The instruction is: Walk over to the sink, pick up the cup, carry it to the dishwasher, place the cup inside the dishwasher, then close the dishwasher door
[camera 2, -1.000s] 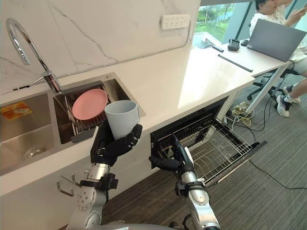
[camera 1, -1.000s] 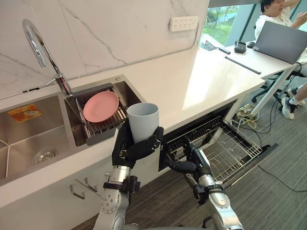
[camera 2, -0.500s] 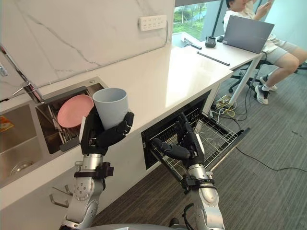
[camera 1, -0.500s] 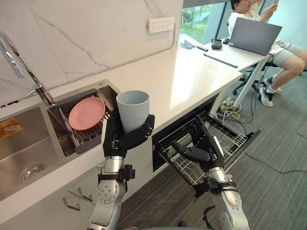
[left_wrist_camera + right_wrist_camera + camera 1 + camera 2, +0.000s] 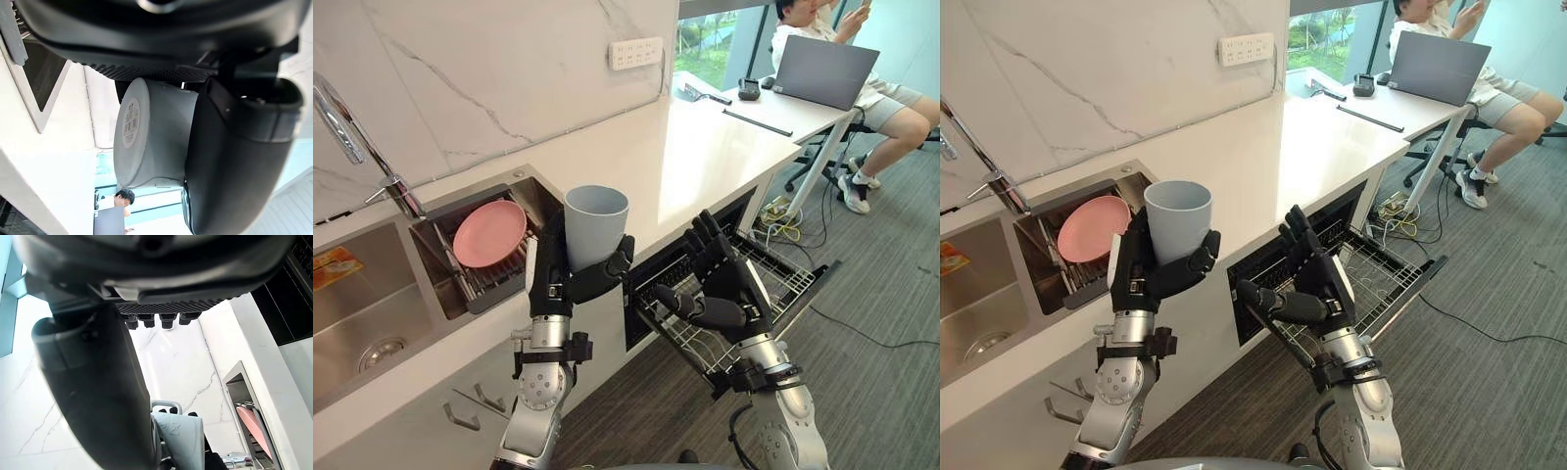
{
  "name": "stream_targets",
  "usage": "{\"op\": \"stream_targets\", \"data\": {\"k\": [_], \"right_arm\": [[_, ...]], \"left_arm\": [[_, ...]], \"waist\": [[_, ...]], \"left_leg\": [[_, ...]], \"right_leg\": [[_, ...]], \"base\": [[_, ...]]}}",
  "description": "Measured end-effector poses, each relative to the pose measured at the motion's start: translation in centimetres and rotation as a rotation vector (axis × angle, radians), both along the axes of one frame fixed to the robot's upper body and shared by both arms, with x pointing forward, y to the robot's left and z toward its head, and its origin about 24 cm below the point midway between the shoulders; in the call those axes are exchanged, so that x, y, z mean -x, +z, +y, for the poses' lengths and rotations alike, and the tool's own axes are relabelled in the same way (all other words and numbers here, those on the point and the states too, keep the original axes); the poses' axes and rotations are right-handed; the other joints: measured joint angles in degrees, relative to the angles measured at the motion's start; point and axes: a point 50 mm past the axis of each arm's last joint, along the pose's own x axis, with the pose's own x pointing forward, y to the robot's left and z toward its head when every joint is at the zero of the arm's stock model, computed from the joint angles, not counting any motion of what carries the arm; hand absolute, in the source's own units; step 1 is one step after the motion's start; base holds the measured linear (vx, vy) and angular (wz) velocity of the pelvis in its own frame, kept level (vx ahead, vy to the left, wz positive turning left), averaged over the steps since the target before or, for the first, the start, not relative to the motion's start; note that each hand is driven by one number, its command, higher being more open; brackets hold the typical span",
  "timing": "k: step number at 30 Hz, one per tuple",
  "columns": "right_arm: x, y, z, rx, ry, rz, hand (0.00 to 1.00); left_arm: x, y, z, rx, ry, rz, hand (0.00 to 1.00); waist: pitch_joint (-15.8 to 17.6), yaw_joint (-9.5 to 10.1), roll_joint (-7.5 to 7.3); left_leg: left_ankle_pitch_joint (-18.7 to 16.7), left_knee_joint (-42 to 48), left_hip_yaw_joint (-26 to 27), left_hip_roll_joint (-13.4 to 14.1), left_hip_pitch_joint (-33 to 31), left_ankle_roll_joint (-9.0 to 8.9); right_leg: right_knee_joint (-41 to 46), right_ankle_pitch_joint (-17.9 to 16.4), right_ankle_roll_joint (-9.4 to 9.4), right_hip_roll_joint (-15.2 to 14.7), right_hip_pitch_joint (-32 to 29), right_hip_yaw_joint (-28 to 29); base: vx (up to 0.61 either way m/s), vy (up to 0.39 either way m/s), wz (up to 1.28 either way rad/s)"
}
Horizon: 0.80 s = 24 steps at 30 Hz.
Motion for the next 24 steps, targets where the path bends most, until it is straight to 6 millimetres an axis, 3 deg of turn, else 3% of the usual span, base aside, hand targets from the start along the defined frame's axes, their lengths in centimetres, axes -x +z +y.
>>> {"op": "stream_targets", "data": {"k": [14,24], "right_arm": [[-0.6,1.1,1.2,-0.064,-0.033,-0.016,1.0],[-0.8,1.0,2.0,-0.113,-0.098,0.031,1.0]], "left_arm": [[1.0,-0.9,-2.3,-0.12,-0.1,0.022,0.0],[1.3,-0.9,-3.1,-0.192,-0.045,-0.01,0.0]], "waist": [[-1.06,0.29,-0.2],[-1.25,0.32,-0.47]], "left_leg": [[0.28,1.23,-0.08,-1.26,-2.17,0.28],[-0.49,2.48,-0.07,-1.28,-3.37,-0.88]], "right_leg": [[0.01,1.18,1.12,-1.74,-1.59,0.2],[0.03,1.68,1.51,-2.22,-2.16,0.07]], "base": [[-0.04,0.013,0.01],[-0.02,0.004,0.0]]}}
